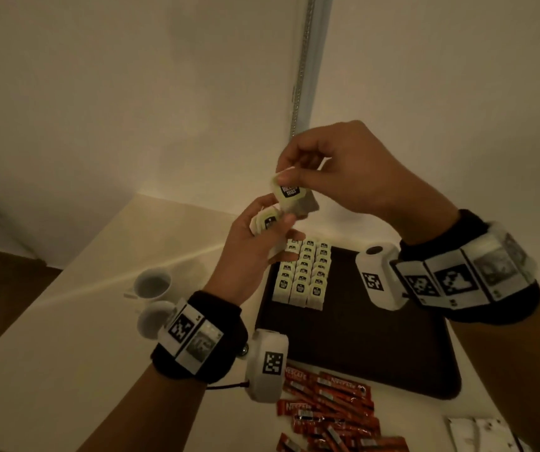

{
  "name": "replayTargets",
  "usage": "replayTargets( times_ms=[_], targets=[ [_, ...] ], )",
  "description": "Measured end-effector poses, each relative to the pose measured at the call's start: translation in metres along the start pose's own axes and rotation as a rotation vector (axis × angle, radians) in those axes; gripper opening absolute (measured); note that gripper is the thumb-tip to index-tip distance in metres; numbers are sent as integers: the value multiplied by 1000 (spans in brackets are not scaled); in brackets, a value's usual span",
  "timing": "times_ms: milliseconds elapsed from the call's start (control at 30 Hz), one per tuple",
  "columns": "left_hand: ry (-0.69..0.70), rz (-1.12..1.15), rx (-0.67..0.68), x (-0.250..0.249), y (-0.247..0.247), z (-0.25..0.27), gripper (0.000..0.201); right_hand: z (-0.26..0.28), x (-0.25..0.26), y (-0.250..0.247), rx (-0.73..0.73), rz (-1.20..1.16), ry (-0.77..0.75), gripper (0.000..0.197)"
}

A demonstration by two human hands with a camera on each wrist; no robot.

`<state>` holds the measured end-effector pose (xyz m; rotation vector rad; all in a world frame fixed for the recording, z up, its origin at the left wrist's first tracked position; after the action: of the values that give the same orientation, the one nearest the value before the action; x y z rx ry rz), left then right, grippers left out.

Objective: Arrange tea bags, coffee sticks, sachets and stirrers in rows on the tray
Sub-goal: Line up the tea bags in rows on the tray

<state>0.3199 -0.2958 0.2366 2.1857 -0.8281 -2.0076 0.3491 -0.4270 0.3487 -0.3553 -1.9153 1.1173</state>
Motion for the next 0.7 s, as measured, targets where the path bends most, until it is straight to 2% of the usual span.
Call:
replayTargets(
  times_ms=[100,267,433,567,700],
  targets=[
    [-37,38,29,7,6,-1,25,-2,4,0,15,68,34,19],
    [-98,241,4,13,10,0,26,-4,0,3,35,315,62,40],
    [-93,332,-31,15,8,1,21,-3,-8,7,49,389,124,47],
    [-71,346,-85,14,6,0,22,-3,-14,11,42,207,78,41],
    [-16,301,-154,14,0,-1,19,-1,-19,19,-27,-159,86,9]
  ],
)
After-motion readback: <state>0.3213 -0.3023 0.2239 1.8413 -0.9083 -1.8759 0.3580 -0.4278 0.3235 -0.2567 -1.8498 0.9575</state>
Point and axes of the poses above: each hand's wrist, its own z-axis away from the middle knuckle, its own y-axis out of the palm, x = y × z, the point moved 1 cm from there along -z, towards the middle knuckle, and after that the axes turned 8 degrees about x, right-handed, at the moved point
